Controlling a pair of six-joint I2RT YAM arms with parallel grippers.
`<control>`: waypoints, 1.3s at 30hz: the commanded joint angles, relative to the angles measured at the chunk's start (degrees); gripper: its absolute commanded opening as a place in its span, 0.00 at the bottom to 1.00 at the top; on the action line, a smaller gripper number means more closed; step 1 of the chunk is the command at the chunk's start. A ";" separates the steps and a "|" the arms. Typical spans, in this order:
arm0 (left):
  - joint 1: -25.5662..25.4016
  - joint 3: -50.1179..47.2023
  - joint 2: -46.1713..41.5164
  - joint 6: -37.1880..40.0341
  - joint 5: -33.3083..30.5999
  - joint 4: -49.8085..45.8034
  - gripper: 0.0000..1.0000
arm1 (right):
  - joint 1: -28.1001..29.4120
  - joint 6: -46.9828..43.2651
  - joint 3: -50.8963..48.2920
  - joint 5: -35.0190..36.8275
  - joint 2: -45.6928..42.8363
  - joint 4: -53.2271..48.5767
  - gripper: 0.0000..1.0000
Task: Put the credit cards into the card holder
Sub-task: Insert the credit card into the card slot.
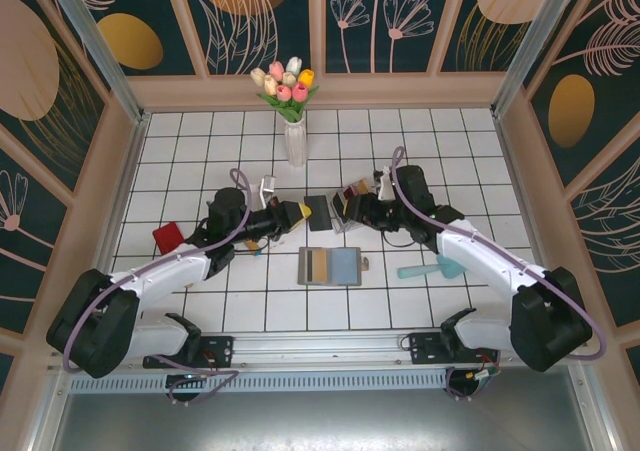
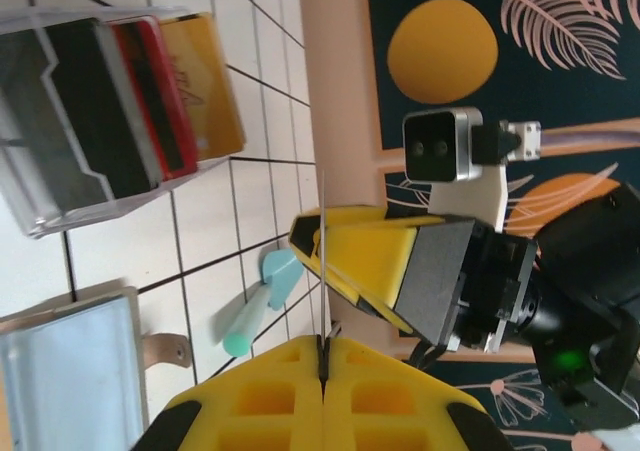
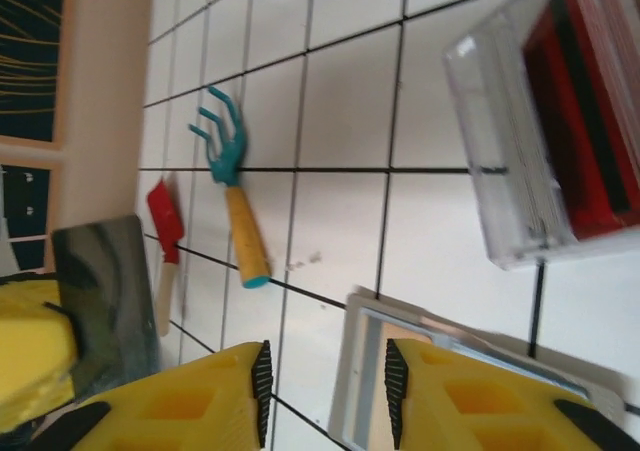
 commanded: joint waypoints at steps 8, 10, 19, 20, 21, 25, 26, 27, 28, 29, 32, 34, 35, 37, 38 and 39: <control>-0.93 -0.92 -0.98 4.14 -3.32 -9.44 0.00 | 3.71 -1.03 -4.08 10.06 -2.30 -4.80 0.40; -1.77 -1.23 0.04 7.96 -3.23 -11.13 0.00 | 5.14 -0.42 -5.27 11.17 -2.09 -4.55 0.41; -8.86 -2.73 7.61 12.84 -4.34 -7.38 0.00 | 12.21 2.88 -4.86 24.35 1.77 -13.93 0.56; -9.03 -2.92 8.14 12.94 -4.90 -7.35 0.00 | 12.72 3.32 -4.75 25.42 2.59 -14.99 0.57; -9.01 -3.01 8.54 13.22 -5.57 -7.71 0.00 | 12.99 3.60 -4.81 25.51 3.22 -15.56 0.58; -9.13 -3.10 10.01 14.15 -6.47 -8.34 0.00 | 14.21 4.39 -4.83 27.01 5.24 -16.18 0.59; -9.23 -3.04 10.41 14.37 -6.42 -8.43 0.00 | 14.26 4.46 -5.00 26.71 5.64 -15.84 0.60; -9.30 -2.89 10.81 14.58 -6.61 -8.83 0.00 | 14.26 4.63 -5.17 26.65 5.95 -15.45 0.60; -9.39 -2.67 11.06 15.12 -7.04 -9.61 0.00 | 14.26 4.58 -5.35 26.36 6.33 -15.06 0.60; -9.47 -2.47 11.31 15.58 -7.49 -10.08 0.00 | 14.26 4.44 -5.63 26.07 6.74 -14.48 0.59; -9.56 -2.40 12.10 16.10 -8.05 -10.11 0.00 | 14.26 4.63 -6.18 26.14 7.91 -13.32 0.59; -9.50 -2.39 12.86 16.21 -7.87 -9.56 0.00 | 14.26 4.58 -6.40 26.05 8.62 -12.54 0.59; -9.59 -2.40 13.29 16.18 -7.71 -9.06 0.00 | 14.26 4.56 -6.56 26.05 8.91 -12.06 0.59; -9.74 -2.36 14.26 16.07 -7.22 -8.14 0.00 | 14.26 4.43 -6.98 26.03 9.59 -11.02 0.58; -9.77 -2.41 14.75 15.99 -7.15 -7.78 0.00 | 14.26 4.35 -7.15 26.04 9.90 -10.67 0.57; -9.77 -2.40 15.13 15.92 -6.92 -7.28 0.00 | 14.26 4.38 -7.42 25.99 10.35 -10.21 0.55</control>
